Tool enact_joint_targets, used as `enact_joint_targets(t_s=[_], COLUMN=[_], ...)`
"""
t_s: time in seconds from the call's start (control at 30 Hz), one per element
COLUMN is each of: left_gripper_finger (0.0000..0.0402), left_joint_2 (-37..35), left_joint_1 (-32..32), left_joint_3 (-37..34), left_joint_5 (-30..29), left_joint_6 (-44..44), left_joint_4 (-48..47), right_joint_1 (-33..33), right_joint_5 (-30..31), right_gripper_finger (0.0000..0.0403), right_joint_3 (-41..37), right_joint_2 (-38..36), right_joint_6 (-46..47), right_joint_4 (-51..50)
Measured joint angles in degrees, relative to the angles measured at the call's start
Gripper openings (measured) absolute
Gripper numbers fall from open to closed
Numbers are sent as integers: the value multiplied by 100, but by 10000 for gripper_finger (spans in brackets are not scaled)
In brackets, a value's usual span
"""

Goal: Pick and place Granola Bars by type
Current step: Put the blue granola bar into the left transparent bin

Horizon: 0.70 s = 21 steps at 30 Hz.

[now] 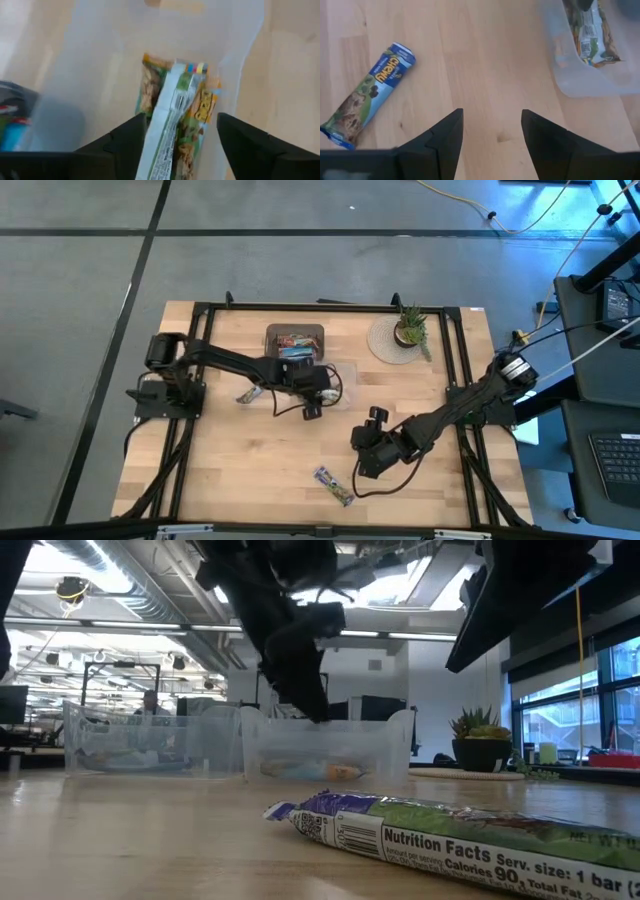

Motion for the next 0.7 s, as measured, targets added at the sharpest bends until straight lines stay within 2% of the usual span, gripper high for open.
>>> enact_joint_targets(t_s=[0.3, 0.37, 0.47, 0.6, 0.7], left_gripper_finger=[255, 255, 255, 255, 255], left_joint_2=[-546, -552, -550, -550, -550], left_joint_1=[-42, -42, -73, -444, -1009], left_joint_3=[2, 2, 2, 2, 2], left_joint_5=[133, 368, 1095, 2158, 2202], left_joint_6=[-944, -1040, -1030, -326, 728], left_joint_4=[35, 95, 424, 1116, 1506], right_joint_1=[350, 439, 550, 637, 685], right_joint_5=[16, 15, 15, 2, 0], right_gripper_finger=[204, 204, 204, 204, 204], right_joint_3=[2, 2, 2, 2, 2], right_joint_2=[-65, -65, -65, -65, -65], right_joint_6=[-15, -7, 56, 333, 508], right_joint_4=[-318, -465, -531, -704, -893])
